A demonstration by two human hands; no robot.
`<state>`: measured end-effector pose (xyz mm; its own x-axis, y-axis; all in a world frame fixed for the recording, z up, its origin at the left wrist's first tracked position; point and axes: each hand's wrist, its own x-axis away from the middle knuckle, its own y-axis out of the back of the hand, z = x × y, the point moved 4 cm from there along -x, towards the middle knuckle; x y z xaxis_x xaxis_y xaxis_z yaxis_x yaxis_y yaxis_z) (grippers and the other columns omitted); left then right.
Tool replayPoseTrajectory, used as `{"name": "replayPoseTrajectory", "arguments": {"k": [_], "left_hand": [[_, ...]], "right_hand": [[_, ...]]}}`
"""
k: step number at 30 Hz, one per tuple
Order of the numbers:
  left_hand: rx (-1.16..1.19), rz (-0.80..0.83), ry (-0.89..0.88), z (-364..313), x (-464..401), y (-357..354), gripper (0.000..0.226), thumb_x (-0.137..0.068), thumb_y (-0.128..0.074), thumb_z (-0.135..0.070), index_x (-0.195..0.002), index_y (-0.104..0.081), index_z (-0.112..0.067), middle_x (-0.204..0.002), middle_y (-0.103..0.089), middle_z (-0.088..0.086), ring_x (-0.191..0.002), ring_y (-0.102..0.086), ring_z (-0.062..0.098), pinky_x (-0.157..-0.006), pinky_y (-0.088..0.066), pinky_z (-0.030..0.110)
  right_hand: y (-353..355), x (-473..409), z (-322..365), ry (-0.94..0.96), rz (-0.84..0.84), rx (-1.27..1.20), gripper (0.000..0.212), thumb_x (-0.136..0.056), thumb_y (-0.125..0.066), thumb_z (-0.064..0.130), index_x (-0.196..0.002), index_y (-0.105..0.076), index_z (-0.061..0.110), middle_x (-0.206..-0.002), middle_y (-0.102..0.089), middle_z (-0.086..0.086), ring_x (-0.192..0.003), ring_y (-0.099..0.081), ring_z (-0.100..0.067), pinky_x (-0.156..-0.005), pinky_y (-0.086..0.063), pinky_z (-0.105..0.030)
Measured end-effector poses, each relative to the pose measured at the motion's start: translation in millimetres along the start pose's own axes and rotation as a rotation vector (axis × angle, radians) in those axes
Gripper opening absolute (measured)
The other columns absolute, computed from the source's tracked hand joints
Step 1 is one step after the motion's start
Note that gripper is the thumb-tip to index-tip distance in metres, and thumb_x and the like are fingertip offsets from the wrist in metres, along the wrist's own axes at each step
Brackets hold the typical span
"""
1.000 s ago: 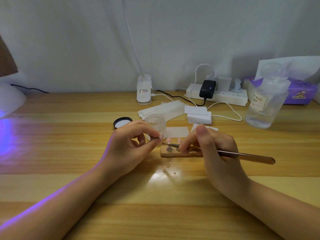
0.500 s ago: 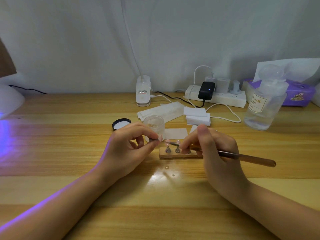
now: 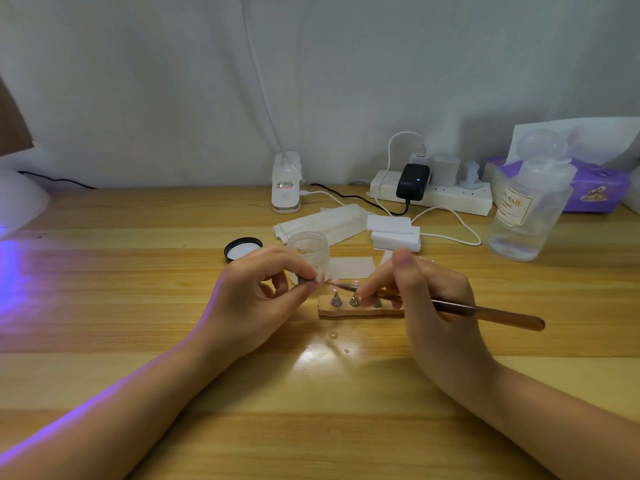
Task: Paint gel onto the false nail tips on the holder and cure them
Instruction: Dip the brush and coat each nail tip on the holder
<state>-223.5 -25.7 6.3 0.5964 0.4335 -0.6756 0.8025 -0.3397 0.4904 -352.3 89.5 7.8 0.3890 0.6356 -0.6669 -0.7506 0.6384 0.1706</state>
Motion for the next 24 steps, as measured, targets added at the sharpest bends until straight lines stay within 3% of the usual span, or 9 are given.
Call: {"name": "replayPoseTrajectory", "arguments": {"k": [5,10,13,16,21,24], "left_hand": [[-0.001,0.017,-0.015,-0.7,0.0,0.0,0.018,-0.073,-0.071,-0.012,-0.081,-0.064,-0.027,-0.080,-0.060,-0.015,-0.059,-0.049,0.009,-0.047,-0.039,0.012],[-0.018,0.035,-0.022,-0.7,-0.1,-0.2,0.027,-0.072,-0.073,-0.003,-0.081,-0.063,-0.026,-0.082,-0.060,-0.015,-0.059,-0.049,0.008,-0.047,-0.039,0.012],[-0.013,0.025,-0.010,-0.7,-0.2,-0.3,0.019,-0.072,-0.072,-0.009,-0.080,-0.064,-0.024,-0.081,-0.060,-0.015,-0.059,-0.049,0.006,-0.048,-0.038,0.011],[0.001,0.023,-0.012,-1.3,-0.1,-0.2,0.012,-0.074,-0.072,-0.015,-0.079,-0.064,-0.023,-0.080,-0.061,-0.012,-0.058,-0.049,0.009,-0.047,-0.040,0.014],[0.008,0.022,-0.009,-1.6,0.0,-0.2,0.013,-0.073,-0.069,-0.017,-0.079,-0.063,-0.027,-0.079,-0.062,-0.011,-0.058,-0.048,0.010,-0.046,-0.040,0.017],[0.012,0.027,-0.006,-1.0,0.1,-0.5,0.014,-0.075,-0.071,-0.018,-0.079,-0.063,-0.029,-0.080,-0.061,-0.013,-0.058,-0.048,0.006,-0.048,-0.038,0.012]], "right_hand": [[-3.2,-1.3,-0.6,-0.004,0.053,0.049,0.039,-0.091,-0.035,0.032,-0.071,-0.065,0.019,-0.067,-0.064,0.006,-0.067,-0.059,0.000,-0.062,-0.039,-0.007],[-4.5,0.4,0.1,-0.017,0.060,-0.015,0.042,-0.090,-0.035,0.033,-0.063,-0.064,0.020,-0.059,-0.062,0.011,-0.062,-0.060,0.001,-0.060,-0.041,-0.007],[-2.8,1.2,-0.4,-0.045,0.042,-0.059,0.045,-0.088,-0.033,0.037,-0.059,-0.063,0.022,-0.054,-0.060,0.007,-0.058,-0.059,-0.002,-0.061,-0.042,-0.012],[-1.1,0.3,-0.3,-0.056,0.018,-0.055,0.043,-0.089,-0.032,0.038,-0.063,-0.063,0.022,-0.059,-0.062,0.002,-0.060,-0.058,-0.001,-0.060,-0.039,-0.007],[-5.1,-0.4,-1.4,-0.045,0.075,-0.006,0.041,-0.090,-0.034,0.035,-0.069,-0.065,0.017,-0.063,-0.063,0.003,-0.063,-0.059,0.000,-0.060,-0.038,-0.006],[-5.8,0.9,-0.7,-0.028,0.081,-0.022,0.041,-0.090,-0.035,0.034,-0.066,-0.064,0.019,-0.061,-0.062,0.010,-0.064,-0.060,0.000,-0.062,-0.040,-0.007]]}}
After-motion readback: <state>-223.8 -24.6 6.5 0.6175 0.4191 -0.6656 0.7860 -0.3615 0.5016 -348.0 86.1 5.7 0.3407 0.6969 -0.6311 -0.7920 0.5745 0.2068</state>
